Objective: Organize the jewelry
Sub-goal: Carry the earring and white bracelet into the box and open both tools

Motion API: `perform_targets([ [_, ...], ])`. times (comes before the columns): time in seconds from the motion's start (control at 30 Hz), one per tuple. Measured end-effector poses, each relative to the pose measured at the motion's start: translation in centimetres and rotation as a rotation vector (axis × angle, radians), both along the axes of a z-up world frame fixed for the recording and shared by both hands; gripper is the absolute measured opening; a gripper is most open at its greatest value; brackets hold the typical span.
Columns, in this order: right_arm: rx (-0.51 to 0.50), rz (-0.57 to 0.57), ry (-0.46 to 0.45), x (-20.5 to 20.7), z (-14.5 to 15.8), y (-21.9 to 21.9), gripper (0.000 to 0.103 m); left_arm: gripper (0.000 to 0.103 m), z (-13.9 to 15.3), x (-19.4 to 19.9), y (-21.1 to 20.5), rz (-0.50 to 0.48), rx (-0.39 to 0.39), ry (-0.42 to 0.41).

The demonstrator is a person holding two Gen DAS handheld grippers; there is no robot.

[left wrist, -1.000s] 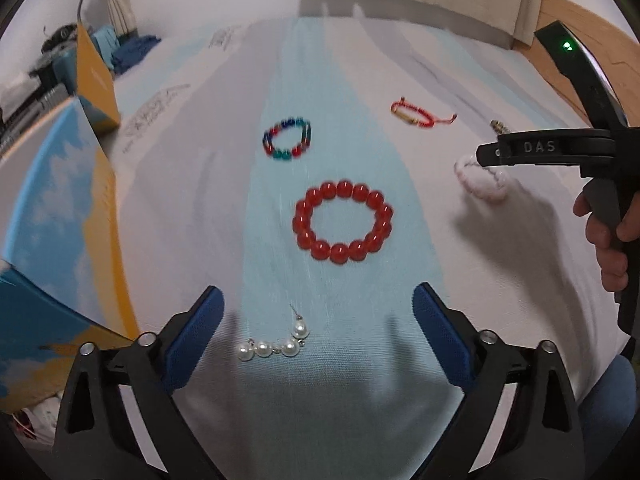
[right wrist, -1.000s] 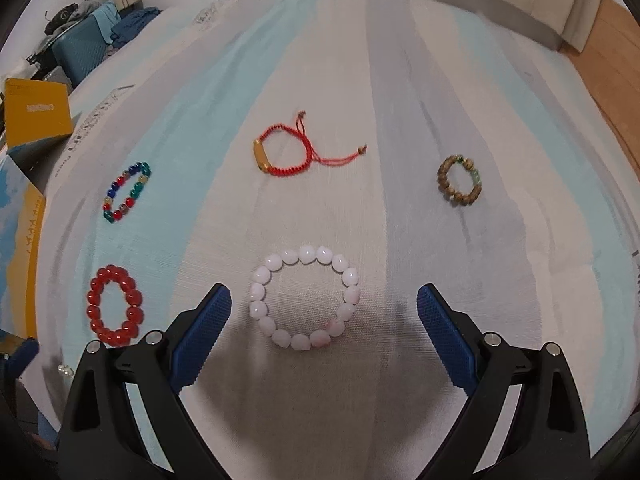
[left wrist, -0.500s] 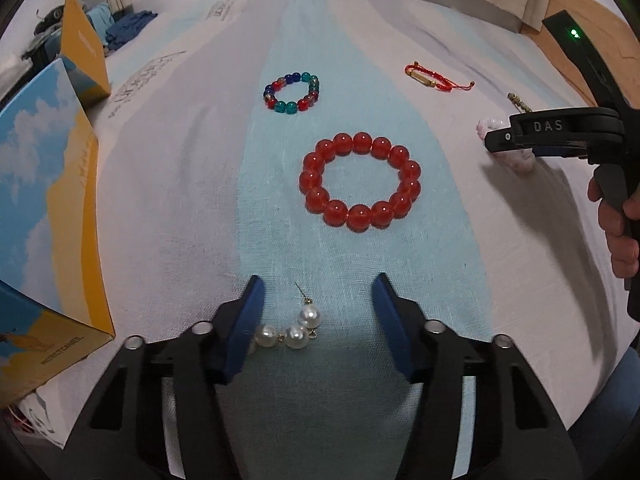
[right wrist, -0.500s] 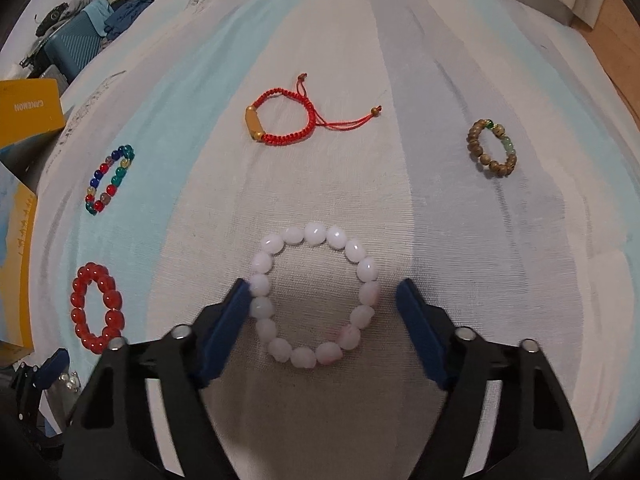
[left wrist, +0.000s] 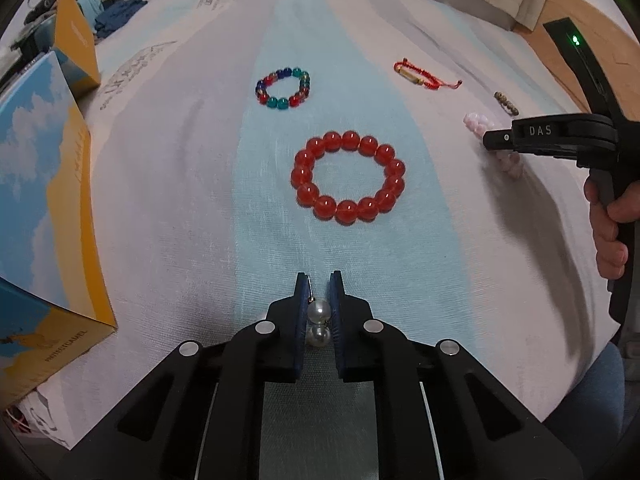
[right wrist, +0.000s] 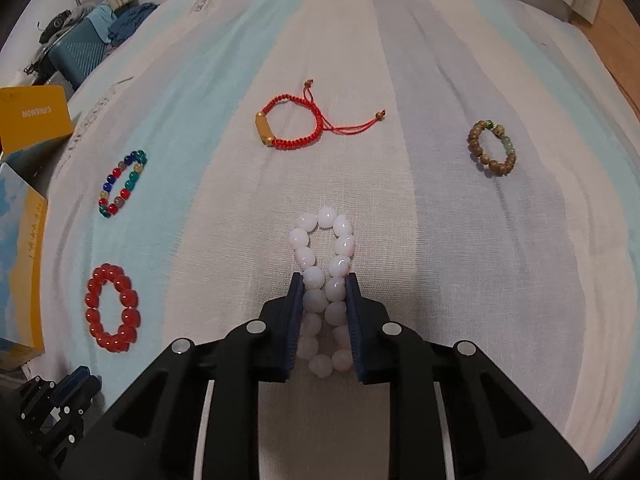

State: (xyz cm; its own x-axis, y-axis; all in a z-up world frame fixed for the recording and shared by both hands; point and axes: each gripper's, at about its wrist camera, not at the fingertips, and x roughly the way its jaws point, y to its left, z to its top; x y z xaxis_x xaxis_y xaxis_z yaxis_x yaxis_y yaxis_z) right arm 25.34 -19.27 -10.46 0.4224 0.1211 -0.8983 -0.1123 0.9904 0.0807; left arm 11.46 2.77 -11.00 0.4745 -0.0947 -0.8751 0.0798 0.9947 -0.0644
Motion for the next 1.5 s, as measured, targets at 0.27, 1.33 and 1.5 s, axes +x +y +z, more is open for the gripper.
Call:
perform_targets([
  [0.27,0.002,0.000,-0.057,-1.5,2.8,-0.2,0.019,0.010,1.9,-0.3,-0.3,-0.005,-0.004,-0.022],
  [1.33,0.013,0.014,-0.170,-8.8,10.7,0.6,0.019,0.010,10.5,-1.4,0.8,0.019,-0.045,-0.088],
  [1.5,0.012,0.024,-0.179,-9.2,11.5,1.3,0.019,0.010,11.9,-1.4,1.2,0.027,-0.041,-0.106],
])
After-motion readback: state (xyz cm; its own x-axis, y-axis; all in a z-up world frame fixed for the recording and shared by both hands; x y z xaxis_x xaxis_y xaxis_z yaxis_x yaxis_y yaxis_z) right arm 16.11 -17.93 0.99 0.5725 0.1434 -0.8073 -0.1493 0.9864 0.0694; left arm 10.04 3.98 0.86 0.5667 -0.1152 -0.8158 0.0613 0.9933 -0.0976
